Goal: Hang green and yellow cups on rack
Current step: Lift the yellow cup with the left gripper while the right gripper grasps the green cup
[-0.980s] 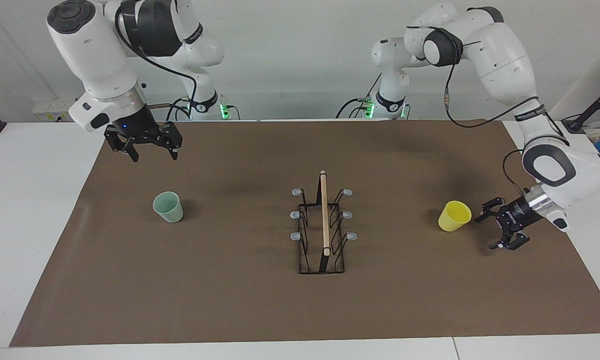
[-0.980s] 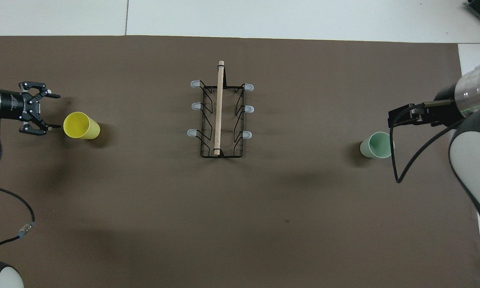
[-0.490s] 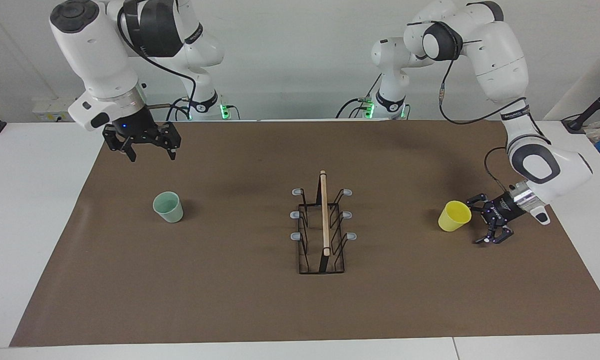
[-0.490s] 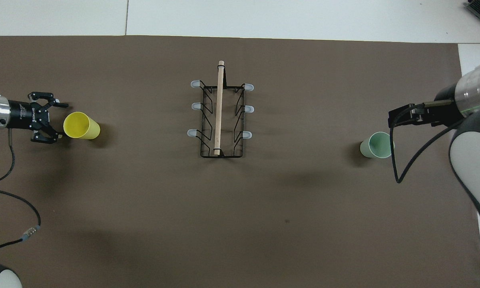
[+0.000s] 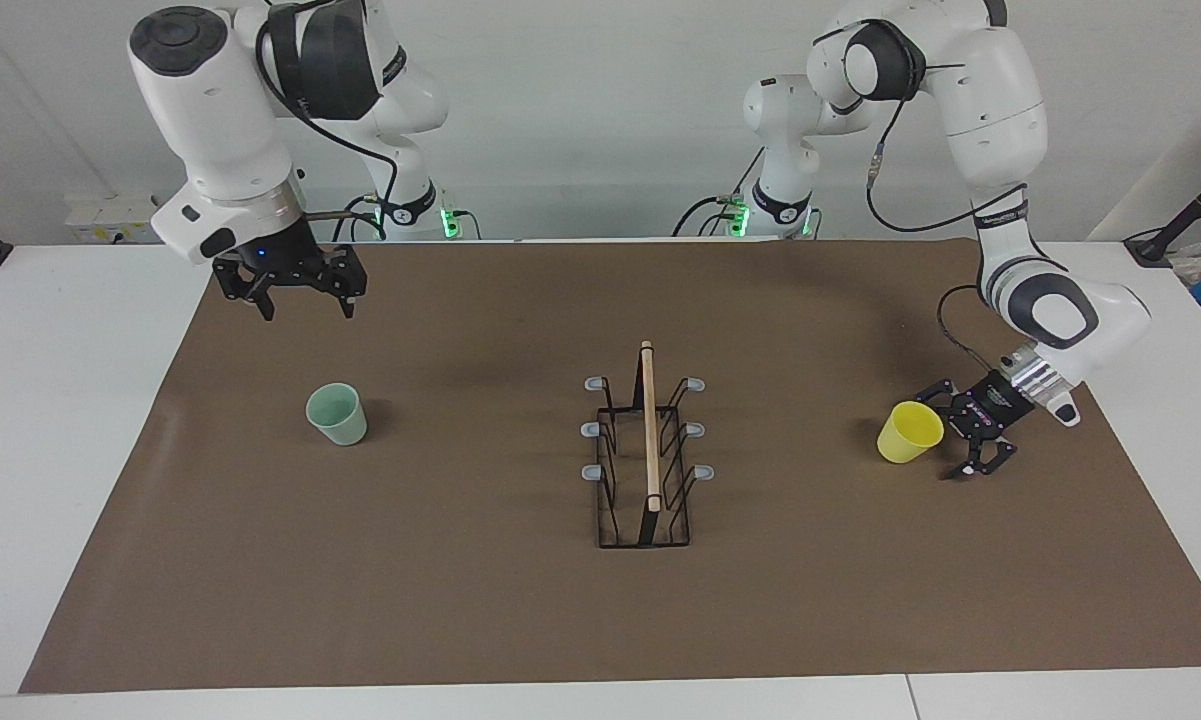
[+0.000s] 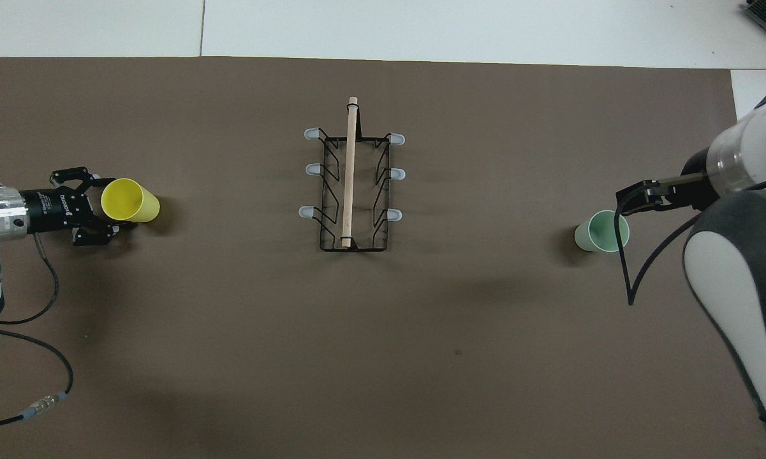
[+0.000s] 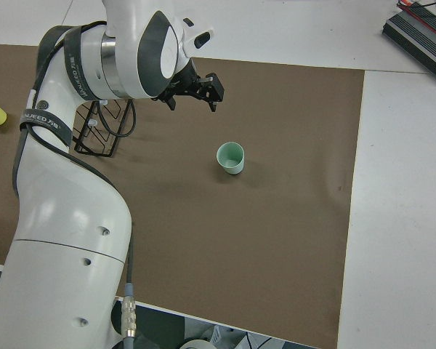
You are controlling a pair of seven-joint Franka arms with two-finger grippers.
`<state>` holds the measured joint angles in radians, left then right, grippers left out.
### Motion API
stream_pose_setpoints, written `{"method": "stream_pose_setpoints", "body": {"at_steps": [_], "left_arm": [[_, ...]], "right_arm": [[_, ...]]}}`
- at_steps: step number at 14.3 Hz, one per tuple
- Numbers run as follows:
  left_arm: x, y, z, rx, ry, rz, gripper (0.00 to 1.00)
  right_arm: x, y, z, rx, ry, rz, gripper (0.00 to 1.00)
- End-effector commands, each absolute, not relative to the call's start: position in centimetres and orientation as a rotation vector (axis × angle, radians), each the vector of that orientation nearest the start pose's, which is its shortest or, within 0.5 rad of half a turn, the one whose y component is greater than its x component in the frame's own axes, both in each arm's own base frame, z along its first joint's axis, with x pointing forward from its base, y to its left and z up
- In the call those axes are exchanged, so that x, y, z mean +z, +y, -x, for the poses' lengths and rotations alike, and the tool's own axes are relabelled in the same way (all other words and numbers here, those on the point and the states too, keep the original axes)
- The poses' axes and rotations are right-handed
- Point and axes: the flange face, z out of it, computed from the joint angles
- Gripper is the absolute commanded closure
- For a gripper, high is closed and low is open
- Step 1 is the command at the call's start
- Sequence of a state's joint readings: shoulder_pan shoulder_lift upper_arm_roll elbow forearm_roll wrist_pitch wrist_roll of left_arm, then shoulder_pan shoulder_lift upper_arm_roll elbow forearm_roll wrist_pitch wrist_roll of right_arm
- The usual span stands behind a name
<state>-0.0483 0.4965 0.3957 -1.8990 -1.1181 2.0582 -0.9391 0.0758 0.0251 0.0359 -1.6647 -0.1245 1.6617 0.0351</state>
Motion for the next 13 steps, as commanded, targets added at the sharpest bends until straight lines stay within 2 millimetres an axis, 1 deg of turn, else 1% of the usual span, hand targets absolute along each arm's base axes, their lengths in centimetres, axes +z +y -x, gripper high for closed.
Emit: {"method": "stream_pose_setpoints", "body": {"at_steps": [1, 2, 3, 4, 5, 6, 7, 8, 9, 10, 11, 13], "left_arm": [[24.0, 14.5, -58.4, -0.520, 2.074, -1.338, 0.00], [23.6, 14.3, -58.1, -0.529, 2.080, -1.333, 0.00], [23.5, 13.5, -58.1, -0.526, 2.077, -1.341, 0.00], [23.2, 12.9, -57.9, -0.519, 2.087, -1.326, 0.00], [23.3, 12.3, -57.7, -0.504, 2.090, -1.320, 0.00], [23.2, 11.9, -57.4, -0.503, 2.095, -1.320, 0.00], [23.5, 11.9, -57.5, -0.494, 2.093, -1.314, 0.00], [23.5, 11.8, -57.5, -0.493, 2.092, -1.311, 0.00], [23.5, 11.7, -57.6, -0.491, 2.092, -1.305, 0.00], [23.7, 11.2, -57.7, -0.484, 2.087, -1.313, 0.00], [23.7, 11.0, -57.6, -0.483, 2.087, -1.314, 0.00], [23.8, 9.8, -57.3, -0.472, 2.084, -1.330, 0.00]], "right_arm": [[57.4, 6.2, -54.0, 0.131, -0.287, 3.331, 0.00], [56.6, 5.9, -53.5, 0.178, -0.356, 3.325, 0.00], [56.0, 5.5, -52.9, 0.218, -0.467, 3.331, 0.00], [55.7, 4.9, -52.8, 0.242, -0.606, 3.353, 0.00], [54.6, 4.7, -52.9, 0.250, -0.729, 3.354, 0.00], [53.1, 4.8, -52.6, 0.236, -0.849, 3.348, 0.00], [52.1, 4.7, -52.5, 0.222, -0.988, 3.340, 0.00], [51.2, 4.5, -52.6, 0.240, -1.173, 3.280, 0.00], [50.5, 4.6, -53.1, 0.268, -1.348, 3.211, 0.00], [49.4, 4.7, -53.7, 0.321, -1.477, 3.167, 0.00], [48.5, 5.2, -54.0, 0.381, -1.598, 3.140, 0.00], [45.7, 8.9, -54.6, 0.518, -1.914, 3.015, 0.00]]}}
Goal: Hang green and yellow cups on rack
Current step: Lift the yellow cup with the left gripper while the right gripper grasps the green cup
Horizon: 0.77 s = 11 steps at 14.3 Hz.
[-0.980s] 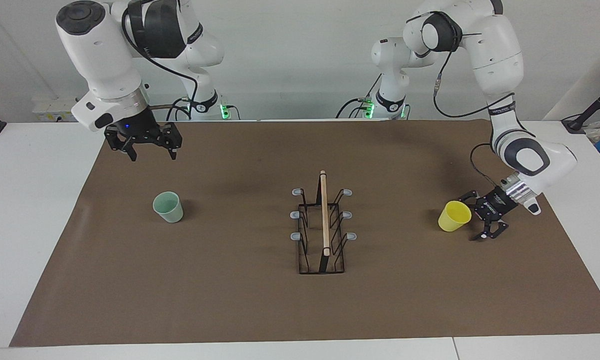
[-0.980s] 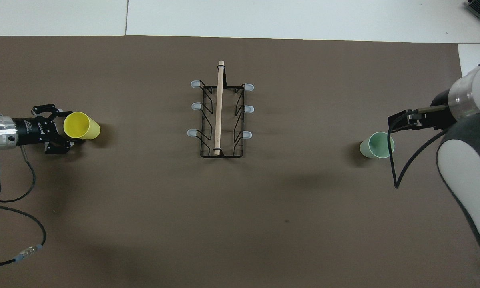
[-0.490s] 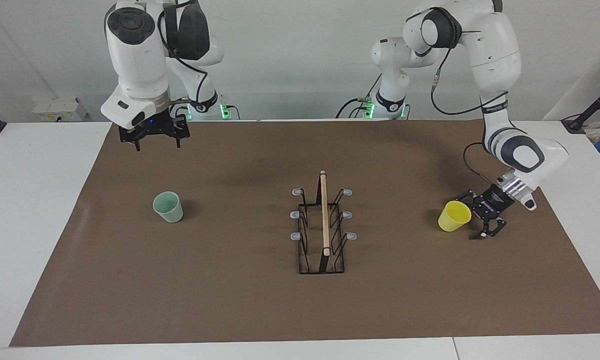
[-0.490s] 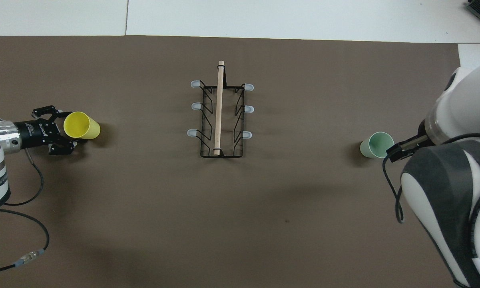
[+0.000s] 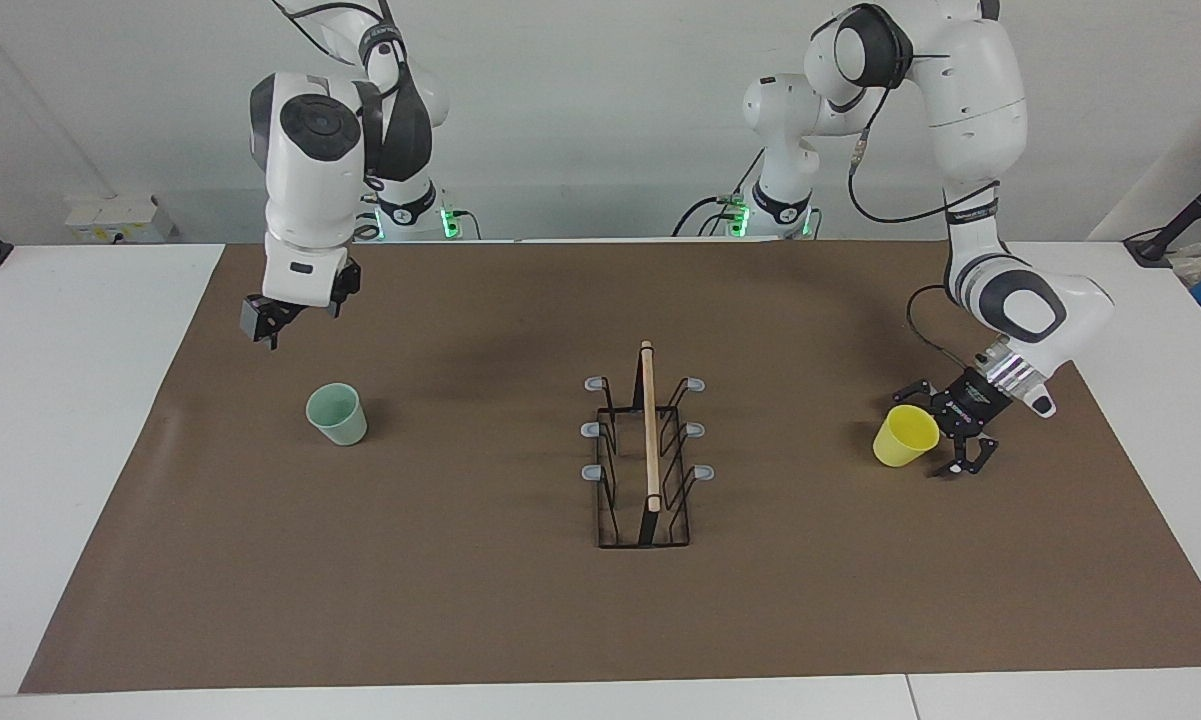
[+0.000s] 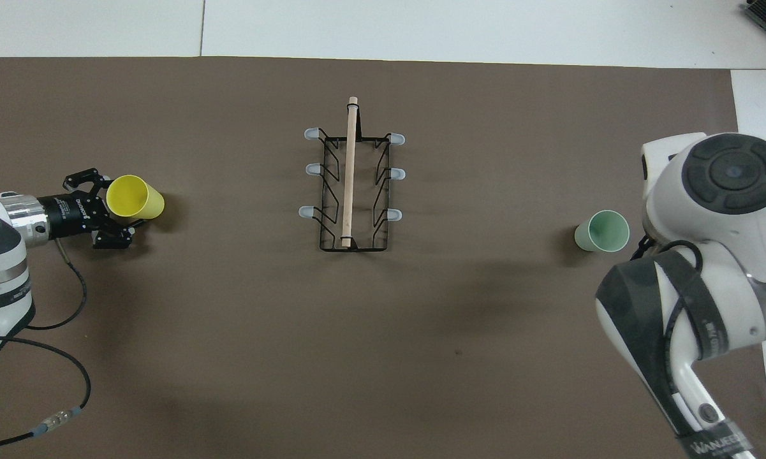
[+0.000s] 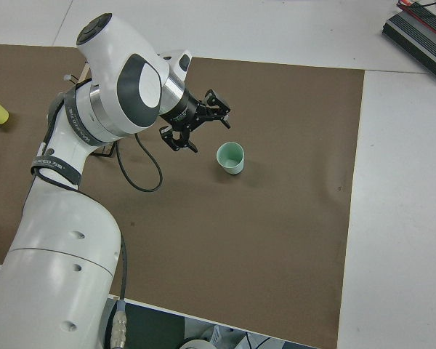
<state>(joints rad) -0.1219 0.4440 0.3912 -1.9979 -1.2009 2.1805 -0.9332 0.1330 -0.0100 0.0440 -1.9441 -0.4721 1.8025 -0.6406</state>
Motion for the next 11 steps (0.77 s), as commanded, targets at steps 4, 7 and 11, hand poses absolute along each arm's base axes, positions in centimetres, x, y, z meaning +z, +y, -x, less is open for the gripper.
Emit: {"method": "stream_pose_setpoints", "body": {"at_steps": [4, 7, 11], "left_arm": [[23.6, 8.6, -57.4, -0.428, 2.061, -1.383, 0.00], [23.7, 7.4, -57.8, -0.407, 2.032, -1.424, 0.00], [23.8, 6.4, -58.0, -0.390, 1.969, -1.495, 0.00]], "right_arm": [[40.9, 11.5, -55.5, 0.738, -2.215, 2.897, 0.00], [37.2, 13.0, -56.1, 0.790, -2.416, 2.803, 0.00], [31.3, 15.5, -55.9, 1.064, -2.641, 2.602, 0.00]]}}
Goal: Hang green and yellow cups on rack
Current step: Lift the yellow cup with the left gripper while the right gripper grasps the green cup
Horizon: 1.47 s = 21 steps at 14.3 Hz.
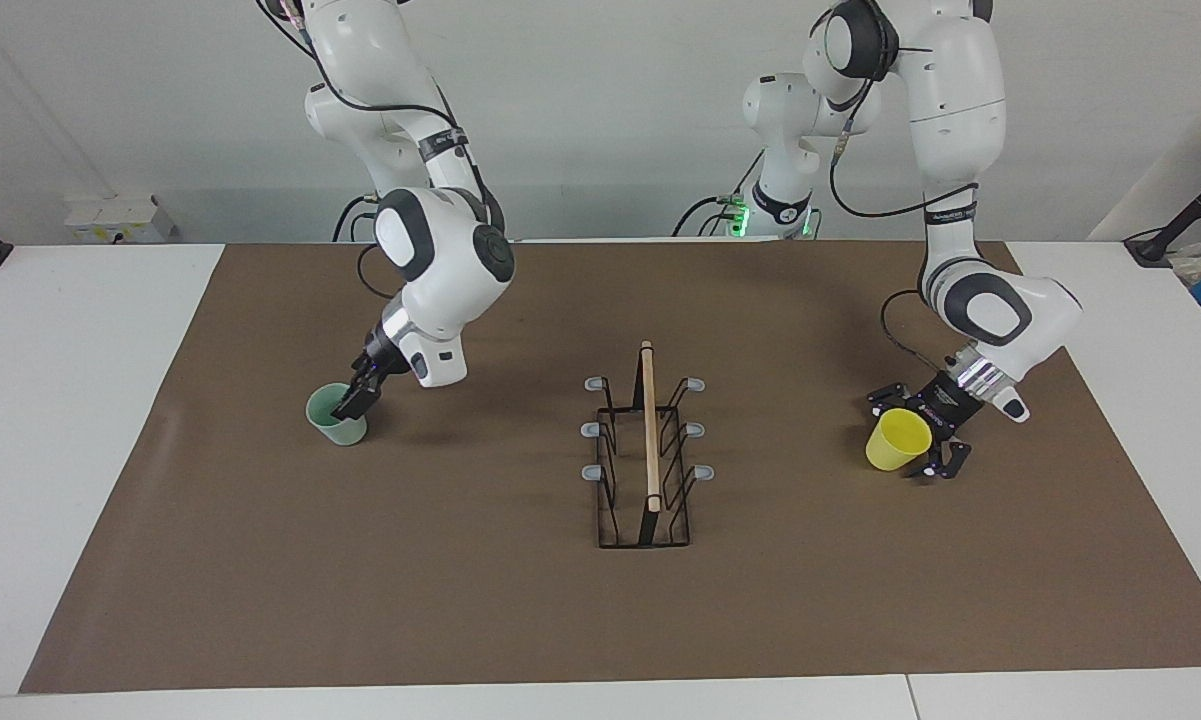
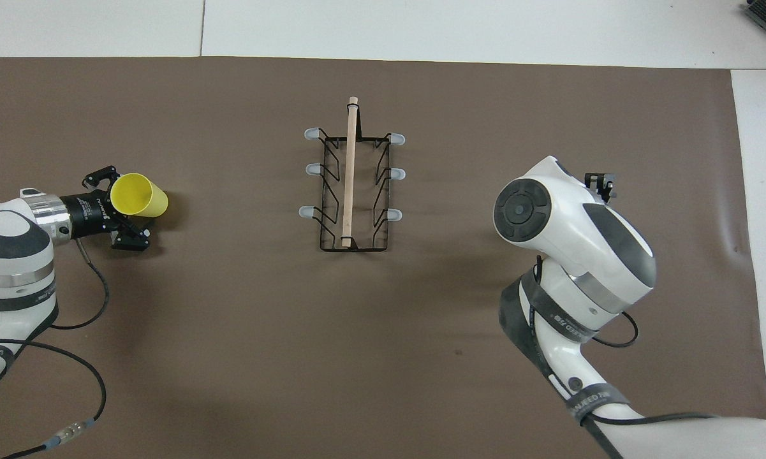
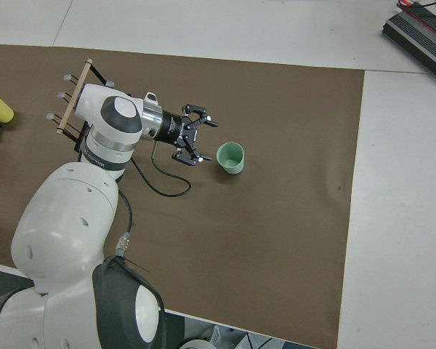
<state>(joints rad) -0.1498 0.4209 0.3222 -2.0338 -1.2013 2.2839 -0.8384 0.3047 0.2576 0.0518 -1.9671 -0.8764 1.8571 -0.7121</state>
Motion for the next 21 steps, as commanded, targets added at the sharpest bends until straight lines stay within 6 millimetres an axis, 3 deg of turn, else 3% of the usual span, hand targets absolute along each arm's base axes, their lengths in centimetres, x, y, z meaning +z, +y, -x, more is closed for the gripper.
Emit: {"method": "stream_pose_setpoints", "body": {"at_steps": [1, 2, 3, 4, 5, 7, 8, 14, 18, 21], "left_arm": [[23.9, 6.4, -58.0, -0.380, 1.951, -1.511, 0.00], [24.2, 6.4, -58.1, -0.365, 1.926, -1.535, 0.00], [24.3, 6.4, -58.1, -0.358, 1.911, -1.548, 0.06], [24.6, 6.3, -58.3, -0.351, 1.901, -1.553, 0.19], [24.8, 6.2, -58.4, -0.341, 1.878, -1.574, 0.66], [26.0, 6.1, -59.1, -0.316, 1.848, -1.582, 0.94], [26.4, 6.1, -59.3, -0.311, 1.841, -1.582, 1.00], [33.6, 6.1, -60.1, -0.203, 1.724, -1.653, 1.00], [34.0, 6.1, -60.1, -0.197, 1.719, -1.674, 1.00], [36.3, 6.3, -60.0, -0.158, 1.701, -1.731, 1.00]], "right_arm": [[30.2, 16.1, -55.7, -0.706, 1.666, -1.601, 0.00], [30.0, 16.3, -55.6, -0.715, 1.667, -1.596, 0.00], [29.7, 16.3, -55.5, -0.719, 1.670, -1.593, 0.00], [29.3, 16.3, -55.4, -0.729, 1.673, -1.591, 0.00], [28.5, 16.3, -55.2, -0.746, 1.677, -1.582, 0.00], [26.9, 16.1, -55.2, -0.773, 1.683, -1.523, 0.00], [26.3, 16.1, -55.1, -0.768, 1.689, -1.517, 0.00], [22.8, 15.1, -52.9, -0.744, 1.701, -1.444, 0.00], [22.3, 13.4, -52.8, -0.751, 1.704, -1.383, 0.00], [22.1, 11.4, -53.2, -0.765, 1.689, -1.362, 0.00]]}}
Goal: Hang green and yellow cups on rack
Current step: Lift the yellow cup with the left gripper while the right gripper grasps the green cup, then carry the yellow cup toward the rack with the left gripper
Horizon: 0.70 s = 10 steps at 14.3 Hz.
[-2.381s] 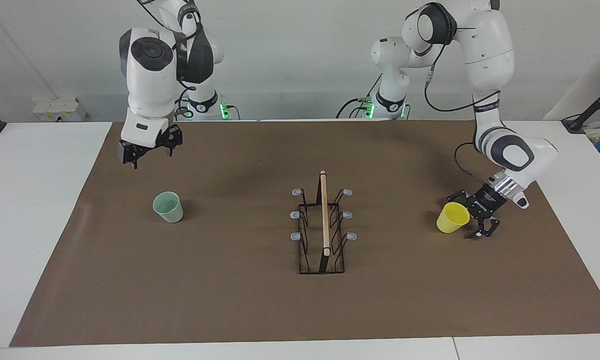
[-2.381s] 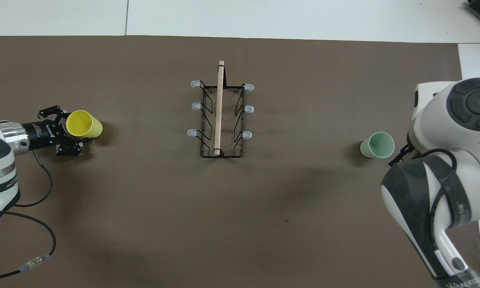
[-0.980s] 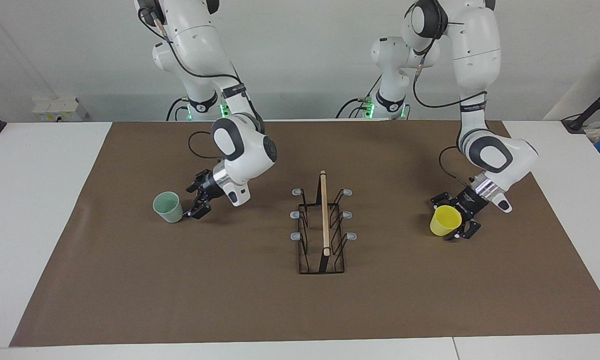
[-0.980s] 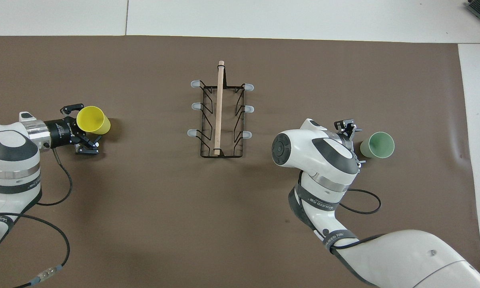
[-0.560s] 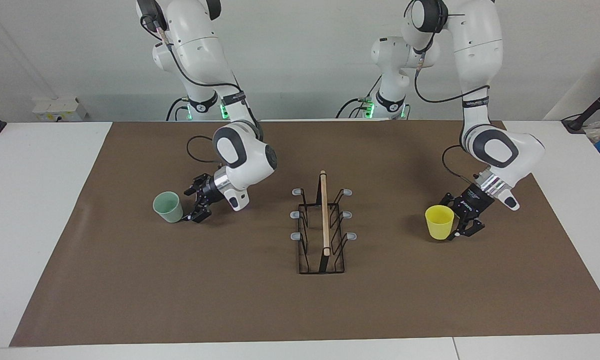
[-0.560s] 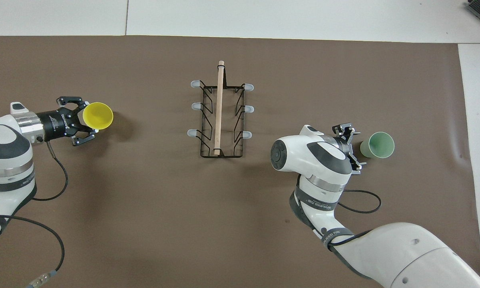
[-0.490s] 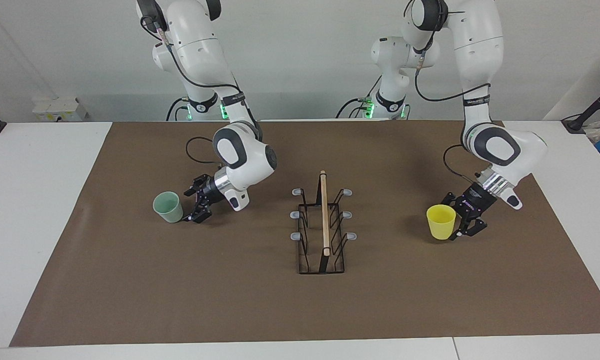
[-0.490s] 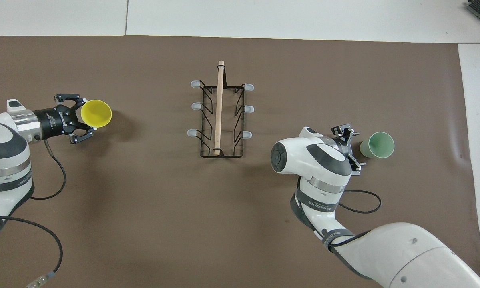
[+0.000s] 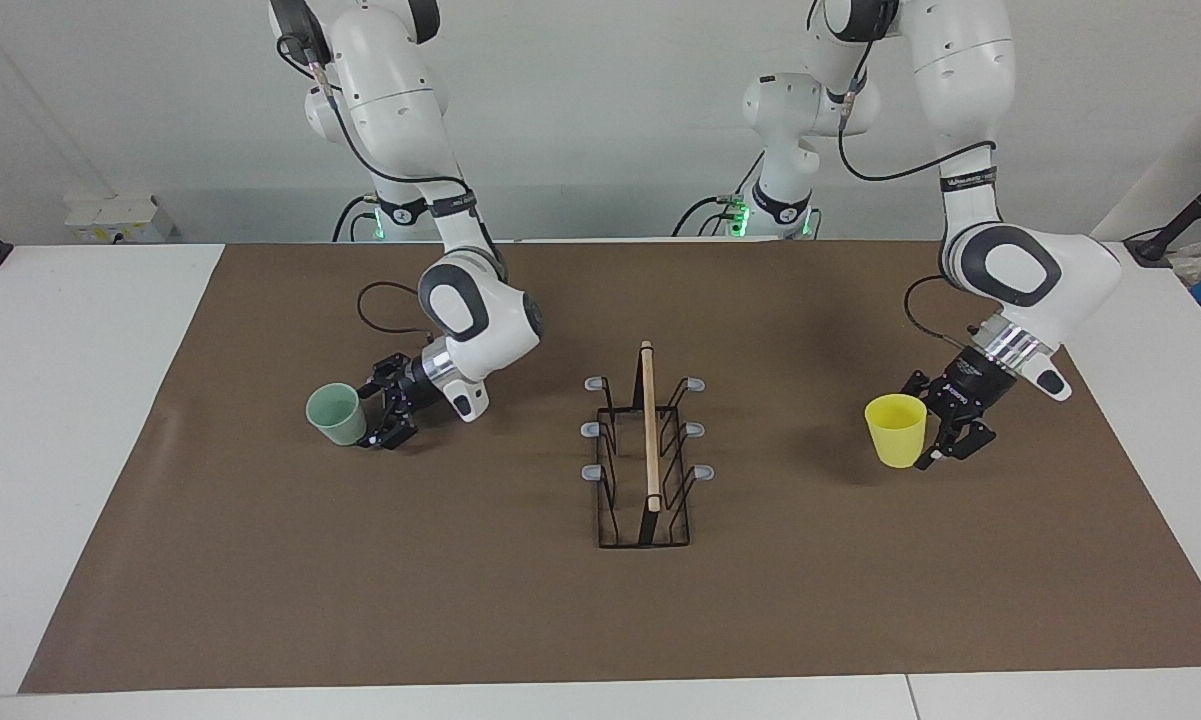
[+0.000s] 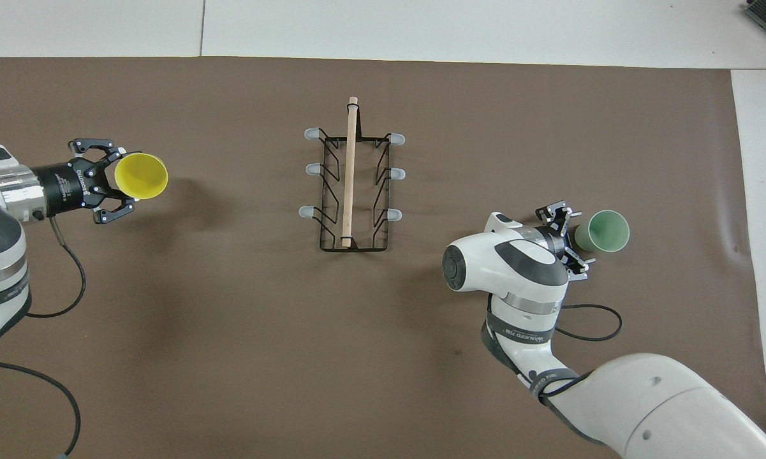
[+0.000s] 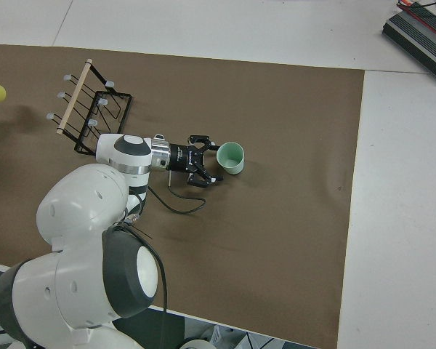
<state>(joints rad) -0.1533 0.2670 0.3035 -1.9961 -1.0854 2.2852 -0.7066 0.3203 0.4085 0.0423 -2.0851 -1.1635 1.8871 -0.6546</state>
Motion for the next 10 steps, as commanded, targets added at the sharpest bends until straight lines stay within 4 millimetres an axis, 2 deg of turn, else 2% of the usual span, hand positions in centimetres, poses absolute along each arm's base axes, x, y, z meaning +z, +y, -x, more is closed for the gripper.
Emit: {"method": "stream_pose_setpoints", "body": {"at_steps": [1, 3, 6, 8, 10], "left_arm": [[37.2, 6.4, -59.9, -0.145, 1.713, -1.754, 1.00], [39.3, 6.2, -60.4, -0.120, 1.747, -1.793, 1.00], [42.7, 4.3, -60.4, -0.077, 1.755, -1.878, 1.00], [44.9, 2.4, -59.9, -0.025, 1.757, -1.977, 1.00], [46.6, -1.2, -59.5, 0.040, 1.771, -2.079, 1.00]], "right_arm": [[22.1, 11.1, -53.4, -0.761, 1.691, -1.362, 0.00], [22.1, 11.0, -53.4, -0.759, 1.690, -1.362, 0.00], [21.6, 9.8, -53.3, -0.752, 1.675, -1.351, 0.00], [21.1, 9.4, -52.8, -0.749, 1.680, -1.348, 0.00], [21.1, 9.2, -52.9, -0.743, 1.682, -1.346, 0.00]]}}
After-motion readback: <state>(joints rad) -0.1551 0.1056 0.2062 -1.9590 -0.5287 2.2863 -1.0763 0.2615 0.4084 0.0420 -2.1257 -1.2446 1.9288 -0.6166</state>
